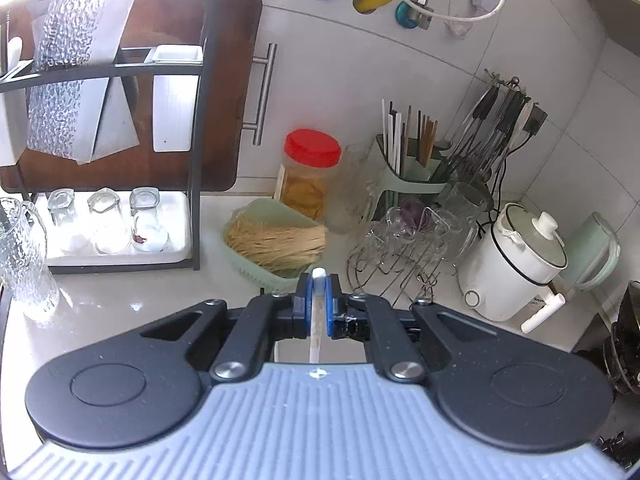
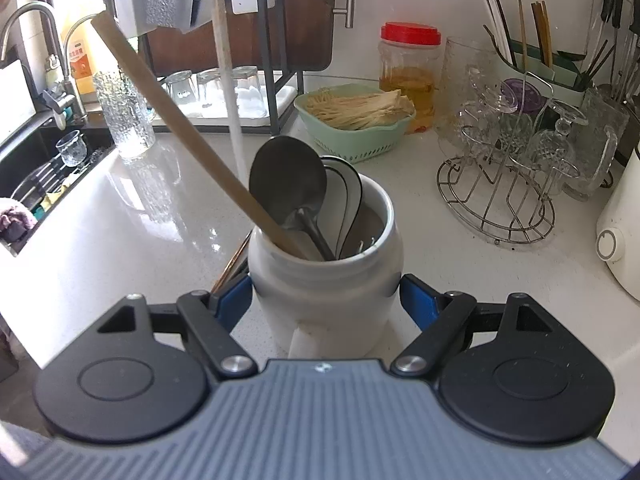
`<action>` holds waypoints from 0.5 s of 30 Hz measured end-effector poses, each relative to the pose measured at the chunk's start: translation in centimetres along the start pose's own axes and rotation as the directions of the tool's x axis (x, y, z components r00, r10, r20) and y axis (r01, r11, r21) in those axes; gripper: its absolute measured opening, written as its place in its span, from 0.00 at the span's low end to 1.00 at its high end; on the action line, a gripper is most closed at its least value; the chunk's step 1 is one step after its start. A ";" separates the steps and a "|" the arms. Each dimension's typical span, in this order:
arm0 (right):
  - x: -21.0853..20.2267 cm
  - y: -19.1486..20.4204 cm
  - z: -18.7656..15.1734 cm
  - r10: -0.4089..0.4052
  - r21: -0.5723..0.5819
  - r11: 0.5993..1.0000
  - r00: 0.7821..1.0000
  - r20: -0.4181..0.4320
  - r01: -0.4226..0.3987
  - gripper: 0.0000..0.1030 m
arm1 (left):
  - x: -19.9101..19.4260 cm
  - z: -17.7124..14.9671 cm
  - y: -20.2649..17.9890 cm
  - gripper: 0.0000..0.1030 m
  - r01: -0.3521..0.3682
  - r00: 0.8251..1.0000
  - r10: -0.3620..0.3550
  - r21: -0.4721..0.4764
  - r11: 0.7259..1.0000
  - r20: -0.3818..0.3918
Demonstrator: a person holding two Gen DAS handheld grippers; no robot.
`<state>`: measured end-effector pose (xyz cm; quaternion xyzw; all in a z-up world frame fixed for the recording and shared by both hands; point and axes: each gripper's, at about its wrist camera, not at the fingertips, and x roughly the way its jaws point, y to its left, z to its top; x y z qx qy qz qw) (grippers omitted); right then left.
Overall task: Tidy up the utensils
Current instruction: 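Lift the white stick with the left gripper and lower it into the jar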
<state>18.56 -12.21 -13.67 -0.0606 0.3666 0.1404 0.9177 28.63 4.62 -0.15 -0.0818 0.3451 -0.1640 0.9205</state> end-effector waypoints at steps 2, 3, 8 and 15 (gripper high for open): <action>0.0 0.0 0.0 0.000 0.001 1.000 1.000 0.000 0.000 0.81 | -0.1 0.1 -0.3 0.07 0.002 1.000 -0.002 0.004 1.000 0.001; 0.0 0.0 0.0 -0.001 0.002 1.000 1.000 0.001 0.001 0.81 | 0.0 0.2 -0.3 0.07 0.004 1.000 -0.004 0.007 1.000 0.001; 0.1 0.1 0.1 -0.004 0.004 1.000 1.000 0.006 0.004 0.80 | -0.8 1.2 -0.9 0.07 0.005 1.000 -0.005 0.035 0.999 0.011; 0.1 0.1 0.0 -0.009 0.020 1.000 1.000 0.012 0.009 0.80 | -3.0 3.1 -2.6 0.07 0.004 0.999 -0.009 0.106 0.994 0.047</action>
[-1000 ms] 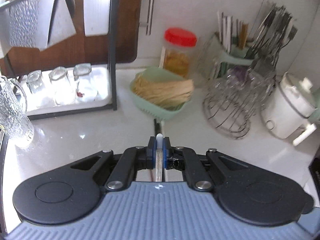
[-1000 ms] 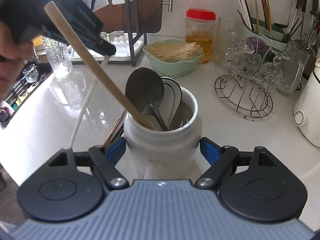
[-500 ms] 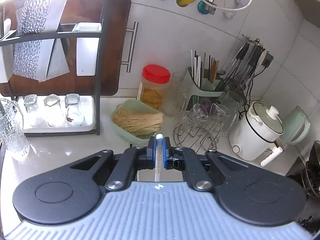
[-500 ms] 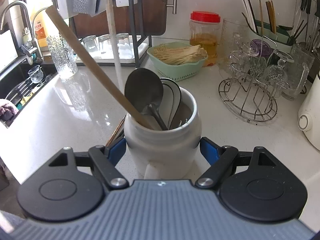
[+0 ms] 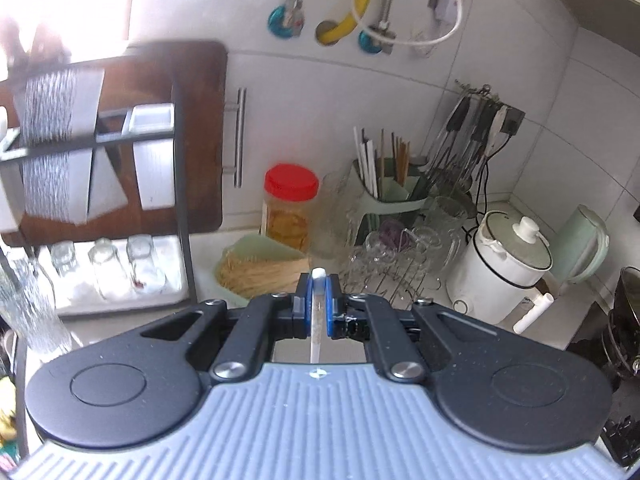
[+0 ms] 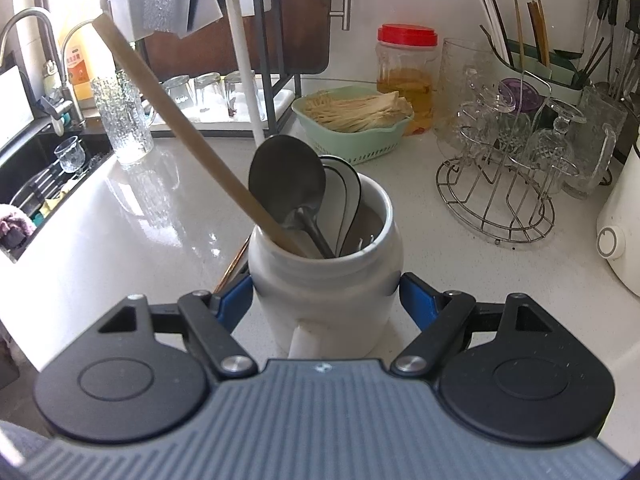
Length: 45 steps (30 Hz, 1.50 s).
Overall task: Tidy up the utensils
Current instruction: 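Lift the white stick with the left gripper and lower it into the jar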
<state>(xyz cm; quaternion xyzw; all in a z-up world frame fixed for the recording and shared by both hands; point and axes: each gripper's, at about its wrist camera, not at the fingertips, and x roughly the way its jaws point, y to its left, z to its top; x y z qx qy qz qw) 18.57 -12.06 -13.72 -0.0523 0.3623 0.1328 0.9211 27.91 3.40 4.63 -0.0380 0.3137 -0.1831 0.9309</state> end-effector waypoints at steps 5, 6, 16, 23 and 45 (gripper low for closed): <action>0.0 0.1 0.0 -0.007 0.006 1.000 1.000 0.001 0.007 0.80 | -1.2 1.5 -0.9 0.07 0.002 1.000 -0.003 0.038 0.999 0.030; 0.0 0.1 0.0 -0.008 0.006 1.000 1.000 0.001 0.008 0.80 | -1.5 1.8 -1.1 0.07 0.005 0.999 -0.007 0.041 0.999 0.035; 0.0 0.1 -0.1 -0.012 0.008 1.000 1.000 0.002 0.012 0.80 | -2.3 4.6 -3.6 0.07 0.069 0.996 -0.075 0.103 0.992 0.057; 0.0 0.2 -0.2 -0.014 0.012 1.000 1.000 0.013 0.014 0.80 | -4.1 6.2 -5.1 0.07 0.080 0.992 -0.093 0.149 0.986 0.088; -0.1 0.2 -0.4 -0.022 0.022 1.000 0.999 0.030 0.021 0.80 | -0.8 3.8 -5.8 0.07 0.156 0.984 -0.145 0.095 0.983 -0.108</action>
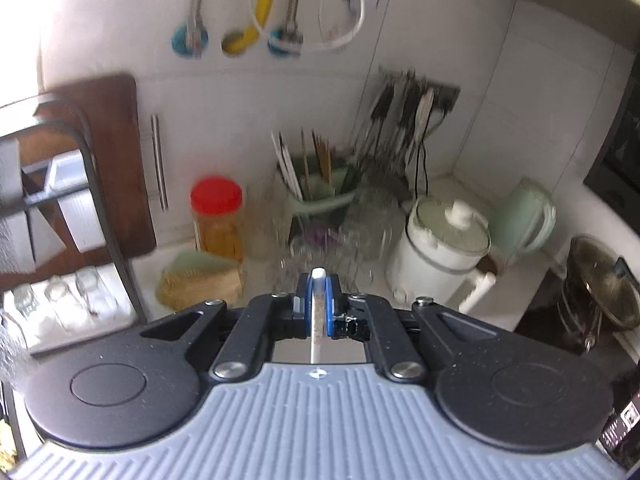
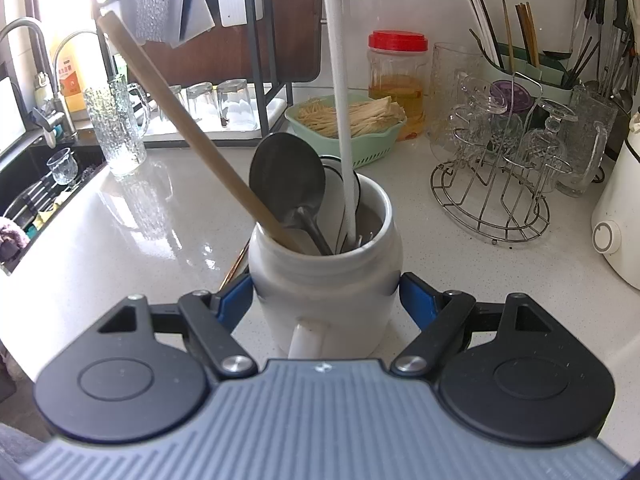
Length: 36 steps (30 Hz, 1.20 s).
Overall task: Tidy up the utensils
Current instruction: 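Lift the white stick with the left gripper and lower it into the jar, then open the left gripper to release the white stick in the jar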
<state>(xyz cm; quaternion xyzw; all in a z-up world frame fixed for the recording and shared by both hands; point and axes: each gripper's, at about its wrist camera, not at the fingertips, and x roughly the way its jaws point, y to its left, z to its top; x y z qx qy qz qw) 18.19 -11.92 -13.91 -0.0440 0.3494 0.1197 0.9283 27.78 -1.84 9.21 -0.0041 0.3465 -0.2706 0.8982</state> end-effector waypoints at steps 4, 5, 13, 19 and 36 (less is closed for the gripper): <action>0.1 0.1 0.1 -0.004 0.003 1.000 1.000 -0.003 0.004 0.80 | 2.3 -0.8 0.6 0.07 0.022 0.994 -0.023 -0.009 1.000 -0.105; 0.1 0.1 0.1 -0.004 0.003 1.000 1.000 -0.003 0.004 0.80 | 2.8 -0.9 0.7 0.07 0.031 0.991 -0.033 -0.013 0.999 -0.127; 0.0 0.1 0.0 -0.013 0.011 1.000 1.000 -0.004 0.013 0.80 | 6.6 -1.8 0.9 0.07 0.047 0.946 -0.028 0.054 0.997 -0.323; 0.0 0.1 0.0 -0.015 0.012 1.000 1.000 -0.004 0.015 0.80 | 7.9 -0.5 1.2 0.07 0.061 0.916 -0.024 0.080 0.995 -0.401; 0.1 0.1 0.2 -0.016 0.004 1.000 1.000 -0.016 0.016 0.80 | 7.1 -0.3 4.3 0.55 0.095 0.940 -0.104 -0.045 0.994 -0.324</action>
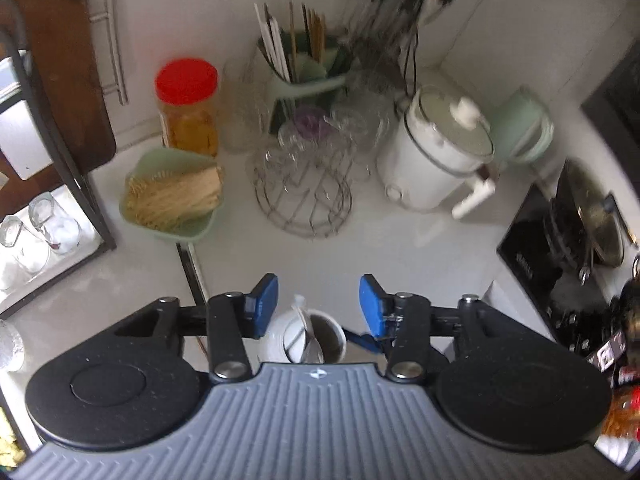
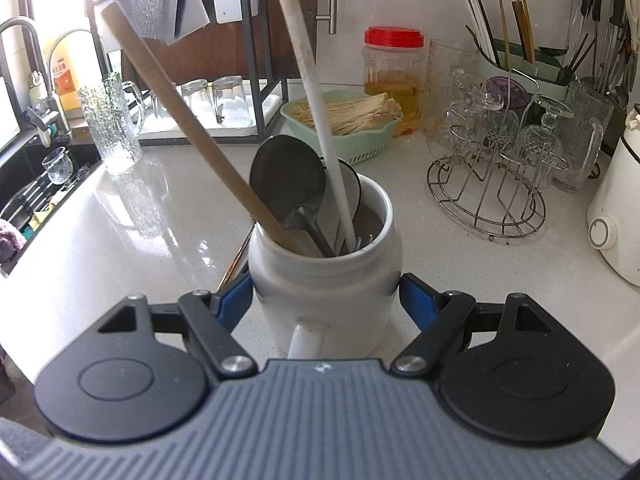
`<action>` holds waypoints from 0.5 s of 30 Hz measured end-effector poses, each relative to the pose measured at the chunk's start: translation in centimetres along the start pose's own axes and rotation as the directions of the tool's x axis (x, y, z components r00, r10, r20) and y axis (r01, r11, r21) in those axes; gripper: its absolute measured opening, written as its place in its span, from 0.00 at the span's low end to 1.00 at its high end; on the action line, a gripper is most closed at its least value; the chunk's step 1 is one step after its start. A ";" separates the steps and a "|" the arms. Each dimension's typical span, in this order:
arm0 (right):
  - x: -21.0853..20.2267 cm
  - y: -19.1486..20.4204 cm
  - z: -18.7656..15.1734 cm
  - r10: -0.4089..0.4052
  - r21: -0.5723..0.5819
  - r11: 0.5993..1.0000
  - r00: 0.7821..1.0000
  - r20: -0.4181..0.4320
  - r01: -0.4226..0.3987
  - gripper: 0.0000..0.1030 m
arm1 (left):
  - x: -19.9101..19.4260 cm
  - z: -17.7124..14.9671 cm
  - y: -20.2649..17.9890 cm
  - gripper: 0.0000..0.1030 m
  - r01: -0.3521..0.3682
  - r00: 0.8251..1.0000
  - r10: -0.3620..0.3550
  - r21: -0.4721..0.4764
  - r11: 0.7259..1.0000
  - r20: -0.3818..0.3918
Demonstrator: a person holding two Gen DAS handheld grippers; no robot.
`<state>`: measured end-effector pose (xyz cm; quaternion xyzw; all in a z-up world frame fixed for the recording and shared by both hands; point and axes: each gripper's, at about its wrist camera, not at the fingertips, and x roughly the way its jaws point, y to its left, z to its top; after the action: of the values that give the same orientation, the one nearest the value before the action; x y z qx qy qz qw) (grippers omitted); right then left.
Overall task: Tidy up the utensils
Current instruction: 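Open the left gripper to release the white stick in the jar, then move the left gripper down to the copper spoon on the counter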
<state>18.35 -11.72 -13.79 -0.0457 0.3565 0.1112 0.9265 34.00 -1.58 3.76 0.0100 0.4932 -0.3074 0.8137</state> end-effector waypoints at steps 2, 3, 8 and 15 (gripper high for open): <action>0.1 0.0 0.0 0.002 0.000 1.000 1.000 0.002 -0.002 0.80 | -0.5 -0.4 0.8 0.57 -0.015 0.999 0.015 -0.006 1.000 0.049; 0.1 -0.1 0.0 0.003 0.000 1.000 1.000 0.004 -0.003 0.80 | -0.7 -0.5 1.2 0.59 -0.019 0.998 0.020 -0.015 1.000 0.067; 0.3 -0.1 0.0 0.004 -0.003 1.000 1.000 0.013 -0.004 0.81 | -0.2 -1.7 4.3 0.61 -0.075 0.992 0.085 -0.107 0.991 0.093; 0.4 -0.3 0.1 0.015 -0.009 1.000 1.000 0.022 -0.015 0.81 | 1.6 -3.8 8.7 0.61 -0.119 0.987 0.137 -0.193 0.974 0.080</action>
<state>18.79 -11.96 -14.04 -0.0457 0.3461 0.1202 0.9294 35.91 5.97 -1.99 -0.0492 0.4801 -0.2066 0.8511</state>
